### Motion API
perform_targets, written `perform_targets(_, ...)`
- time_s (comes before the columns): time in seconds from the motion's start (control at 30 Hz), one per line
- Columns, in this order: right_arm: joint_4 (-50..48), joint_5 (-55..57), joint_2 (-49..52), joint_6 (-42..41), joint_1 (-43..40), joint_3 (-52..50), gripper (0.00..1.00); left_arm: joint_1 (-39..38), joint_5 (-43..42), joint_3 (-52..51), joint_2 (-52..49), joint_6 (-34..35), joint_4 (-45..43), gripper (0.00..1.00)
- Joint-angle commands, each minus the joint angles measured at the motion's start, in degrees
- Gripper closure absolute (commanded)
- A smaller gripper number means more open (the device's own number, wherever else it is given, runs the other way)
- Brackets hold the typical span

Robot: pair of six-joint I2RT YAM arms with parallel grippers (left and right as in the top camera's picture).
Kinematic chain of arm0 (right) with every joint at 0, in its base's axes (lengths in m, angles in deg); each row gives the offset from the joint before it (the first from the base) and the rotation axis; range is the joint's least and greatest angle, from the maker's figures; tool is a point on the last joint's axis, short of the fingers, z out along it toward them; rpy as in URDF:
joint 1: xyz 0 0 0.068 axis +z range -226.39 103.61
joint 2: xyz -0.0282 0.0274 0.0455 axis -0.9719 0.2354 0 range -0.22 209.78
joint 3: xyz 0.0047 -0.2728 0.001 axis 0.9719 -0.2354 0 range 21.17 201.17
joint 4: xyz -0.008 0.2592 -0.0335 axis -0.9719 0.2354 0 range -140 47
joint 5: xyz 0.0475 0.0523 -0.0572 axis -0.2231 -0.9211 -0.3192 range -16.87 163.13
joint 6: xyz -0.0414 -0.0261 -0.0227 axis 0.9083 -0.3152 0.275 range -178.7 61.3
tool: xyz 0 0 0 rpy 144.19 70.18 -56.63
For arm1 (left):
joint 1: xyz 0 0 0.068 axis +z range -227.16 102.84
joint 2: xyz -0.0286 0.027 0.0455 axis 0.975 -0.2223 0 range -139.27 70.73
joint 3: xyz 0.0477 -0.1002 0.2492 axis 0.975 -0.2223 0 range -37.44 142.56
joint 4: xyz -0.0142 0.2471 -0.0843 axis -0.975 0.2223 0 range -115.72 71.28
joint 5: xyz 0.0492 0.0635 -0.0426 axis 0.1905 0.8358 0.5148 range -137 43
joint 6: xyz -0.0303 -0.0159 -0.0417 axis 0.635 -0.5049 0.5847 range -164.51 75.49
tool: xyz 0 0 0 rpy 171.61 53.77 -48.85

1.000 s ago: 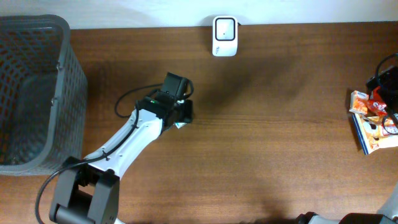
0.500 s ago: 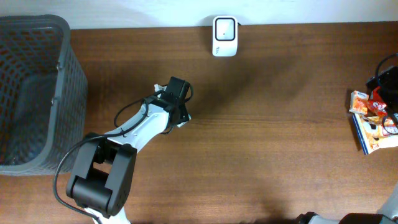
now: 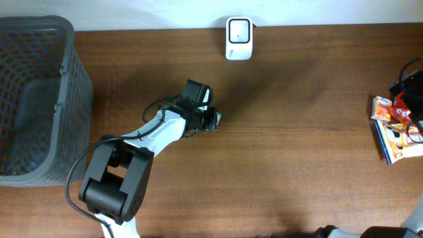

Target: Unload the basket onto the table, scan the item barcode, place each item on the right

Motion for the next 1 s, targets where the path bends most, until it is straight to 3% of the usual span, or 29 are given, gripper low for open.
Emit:
perform_targets(0.0,0.0,-0.1,0.1,-0.3,-0.1,0.1,0.02,-0.9,-13.1,-0.3,-3.1,-5.7,0.7,0.92)
perform_targets(0.13,0.0,-0.1,0.1,-0.3,-0.1,0.1,0.01,-2.6,-23.8,3.5,-2.8,-5.7,0.8,0.96)
perform_targets(0.3,0.0,-0.1,0.1,-0.3,-0.1,0.1,0.02,-4.0,-22.9,12.1,-1.5,-5.7,2.2,0.98)
perform_targets(0.4,0.0,-0.1,0.1,-0.3,-0.1,0.1,0.02,-4.0,-13.1,15.4,-1.1,-5.7,5.8,0.98)
perform_targets(0.57,0.0,-0.1,0.1,-0.3,-0.1,0.1,0.02,-4.0,22.5,16.3,-1.6,-9.3,13.1,1.00)
perform_targets(0.63,0.0,-0.1,0.1,-0.3,-0.1,0.1,0.02,-4.0,27.8,16.3,-2.4,-10.7,14.1,1.00)
perform_targets(0.7,0.0,-0.1,0.1,-0.3,-0.1,0.1,0.01,-4.0,26.9,16.3,-3.8,-11.3,14.3,1.00)
perform_targets(0.9,0.0,-0.1,0.1,-0.3,-0.1,0.1,0.02,-4.0,11.1,16.3,-9.0,-11.3,12.6,1.00)
perform_targets(0.97,0.0,-0.1,0.1,-0.3,-0.1,0.1,0.02,-4.0,9.9,16.3,-9.5,-11.3,12.6,0.99)
